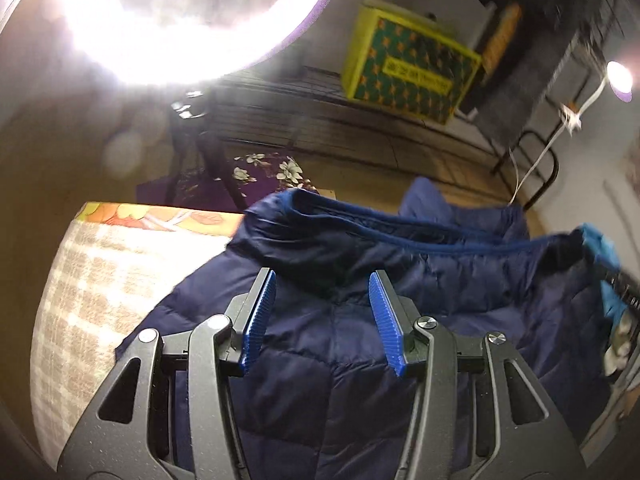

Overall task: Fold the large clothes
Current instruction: 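Lower the hem onto the collar and open both tools, then withdraw both open tools from the folded navy jacket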

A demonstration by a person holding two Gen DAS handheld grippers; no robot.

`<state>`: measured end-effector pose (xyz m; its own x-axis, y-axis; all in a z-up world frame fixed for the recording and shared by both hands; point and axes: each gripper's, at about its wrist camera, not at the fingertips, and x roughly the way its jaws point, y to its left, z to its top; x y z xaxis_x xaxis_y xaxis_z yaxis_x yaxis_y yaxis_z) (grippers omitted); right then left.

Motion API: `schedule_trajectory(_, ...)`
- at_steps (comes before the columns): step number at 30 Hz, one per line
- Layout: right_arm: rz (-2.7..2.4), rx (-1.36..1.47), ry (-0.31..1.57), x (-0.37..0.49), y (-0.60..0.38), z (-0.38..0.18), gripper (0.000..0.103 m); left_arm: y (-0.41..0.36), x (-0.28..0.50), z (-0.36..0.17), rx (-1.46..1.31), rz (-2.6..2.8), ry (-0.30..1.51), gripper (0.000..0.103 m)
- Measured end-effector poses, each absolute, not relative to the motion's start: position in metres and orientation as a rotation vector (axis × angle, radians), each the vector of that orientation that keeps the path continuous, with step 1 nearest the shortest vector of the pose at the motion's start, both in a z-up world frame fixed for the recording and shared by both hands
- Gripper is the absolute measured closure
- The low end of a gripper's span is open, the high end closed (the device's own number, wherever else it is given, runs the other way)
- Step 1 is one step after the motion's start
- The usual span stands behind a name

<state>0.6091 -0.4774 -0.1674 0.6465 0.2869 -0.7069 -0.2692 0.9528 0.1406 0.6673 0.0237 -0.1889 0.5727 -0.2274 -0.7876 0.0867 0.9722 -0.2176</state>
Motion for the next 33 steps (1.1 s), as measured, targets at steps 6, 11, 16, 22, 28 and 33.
schedule_trajectory(6,0.273,-0.120,0.835,0.639,-0.447,-0.196,0.057,-0.003,0.696,-0.215,0.017,-0.056,0.930,0.053)
schedule_trajectory(11,0.133,-0.101,0.903,0.661,-0.469,-0.224,0.057,0.011,0.722,-0.244,0.009,0.105,0.914,0.053)
schedule_trajectory(16,0.097,-0.012,0.959,0.671,-0.487,-0.237,0.057,0.014,0.733,-0.246,0.013,0.144,0.911,0.051)
schedule_trajectory(22,0.076,-0.074,0.948,0.663,-0.479,-0.226,0.057,0.007,0.708,-0.208,0.009,0.071,0.865,0.051)
schedule_trajectory(28,0.195,0.016,0.907,0.630,-0.472,-0.199,0.057,-0.049,0.651,-0.177,0.000,-0.205,0.881,0.051)
schedule_trajectory(33,0.284,-0.103,0.907,0.601,-0.440,-0.195,0.056,-0.119,0.636,-0.198,0.173,-0.261,0.885,0.051)
